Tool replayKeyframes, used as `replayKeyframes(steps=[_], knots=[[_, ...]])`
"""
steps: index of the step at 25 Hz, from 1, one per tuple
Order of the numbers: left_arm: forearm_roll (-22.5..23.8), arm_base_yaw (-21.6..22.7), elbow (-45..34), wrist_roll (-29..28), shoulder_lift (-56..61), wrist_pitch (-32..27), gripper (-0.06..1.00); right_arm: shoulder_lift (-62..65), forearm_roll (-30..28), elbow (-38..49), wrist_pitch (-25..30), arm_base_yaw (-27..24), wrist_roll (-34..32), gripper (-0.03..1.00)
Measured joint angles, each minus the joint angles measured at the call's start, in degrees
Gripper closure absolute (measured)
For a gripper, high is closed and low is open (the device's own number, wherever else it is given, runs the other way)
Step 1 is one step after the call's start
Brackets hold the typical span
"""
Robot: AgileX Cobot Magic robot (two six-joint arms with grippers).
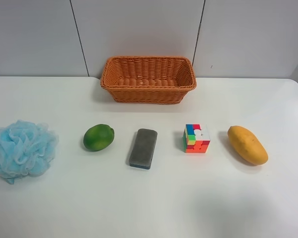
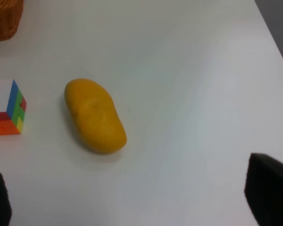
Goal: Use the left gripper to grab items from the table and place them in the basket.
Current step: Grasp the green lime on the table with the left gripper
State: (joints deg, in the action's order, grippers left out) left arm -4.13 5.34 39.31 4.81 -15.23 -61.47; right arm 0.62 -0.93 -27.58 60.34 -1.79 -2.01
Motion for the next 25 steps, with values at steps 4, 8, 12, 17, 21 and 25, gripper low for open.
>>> replayKeyframes(steps=[4, 8, 12, 17, 21, 25], knots=[[-0.36, -0.05, 10.15, 2.67, -16.25, -1.59, -0.05, 0.00, 0.00, 0.00, 0.00, 0.00, 0.00, -0.03], [1.09, -5.72, 18.25, 3.74, -31.43, -1.63, -0.05, 0.00, 0.00, 0.00, 0.00, 0.00, 0.00, -0.03], [6.06, -14.48, 23.74, 2.20, -45.10, -1.14, -0.05, 0.00, 0.00, 0.00, 0.00, 0.00, 0.00, -0.03], [9.82, -24.13, 27.55, -0.54, -60.08, 0.96, -0.05, 0.00, 0.00, 0.00, 0.00, 0.00, 0.00, -0.03], [10.07, -28.96, 28.33, -0.89, -69.13, 3.51, -0.05, 0.00, 0.00, 0.00, 0.00, 0.00, 0.00, -0.03], [10.07, -32.10, 28.33, -0.89, -75.13, 6.74, -0.05, 0.00, 0.00, 0.00, 0.00, 0.00, 0.00, -0.03]])
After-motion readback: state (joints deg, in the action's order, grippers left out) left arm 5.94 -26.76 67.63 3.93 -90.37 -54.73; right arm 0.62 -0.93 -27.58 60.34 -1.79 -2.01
